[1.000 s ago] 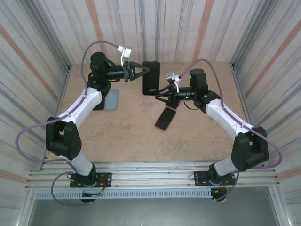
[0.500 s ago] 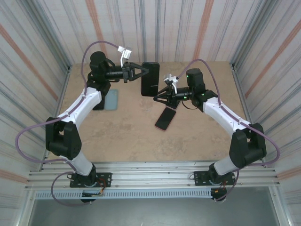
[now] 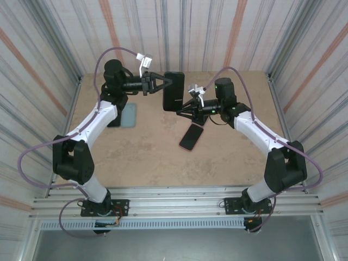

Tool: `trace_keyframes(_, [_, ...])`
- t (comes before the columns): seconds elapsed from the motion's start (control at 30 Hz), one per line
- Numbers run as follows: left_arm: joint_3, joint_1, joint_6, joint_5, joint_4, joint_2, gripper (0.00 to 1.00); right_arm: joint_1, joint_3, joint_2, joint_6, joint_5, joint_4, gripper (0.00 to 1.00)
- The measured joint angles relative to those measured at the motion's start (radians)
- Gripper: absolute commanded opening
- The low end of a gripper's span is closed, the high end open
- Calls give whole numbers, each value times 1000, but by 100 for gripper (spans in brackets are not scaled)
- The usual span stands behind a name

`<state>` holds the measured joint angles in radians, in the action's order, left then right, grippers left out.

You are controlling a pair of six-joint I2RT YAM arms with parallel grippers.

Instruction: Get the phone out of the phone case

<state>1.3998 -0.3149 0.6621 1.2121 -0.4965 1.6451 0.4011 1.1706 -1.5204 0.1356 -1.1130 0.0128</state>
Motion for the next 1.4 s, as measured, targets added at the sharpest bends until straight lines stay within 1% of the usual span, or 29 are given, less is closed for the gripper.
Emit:
trace_keyframes(0.07, [0,0,7,0,-6,0,0,1,13,-6,3,-11,16,15])
trace_keyframes(0.23, [1,2,15,12,-16,0,0,6,39,-17,31,-13,78,12])
trace_keyframes(0.47, [1,2,50,27,-39,0,0,22,69,-16,111,38,150,8])
trace_keyframes(0.67, [1,2,52,38,-25,0,0,39,78,-3,187,97,200,7])
trace_keyframes(1.03, [1,-2,59,29,-24,-2,0,39,78,3,225,129,206,7])
trace_keyframes(1.17, [2,-3,68,5,-20,-2,0,39,77,4,245,160,205,7])
trace_keyframes(1.3, [6,-15,115,-1,-1,-4,0,30,74,6,259,224,191,8])
trace_keyframes(1.4, [10,-21,122,-6,6,-4,0,24,73,9,262,234,184,9])
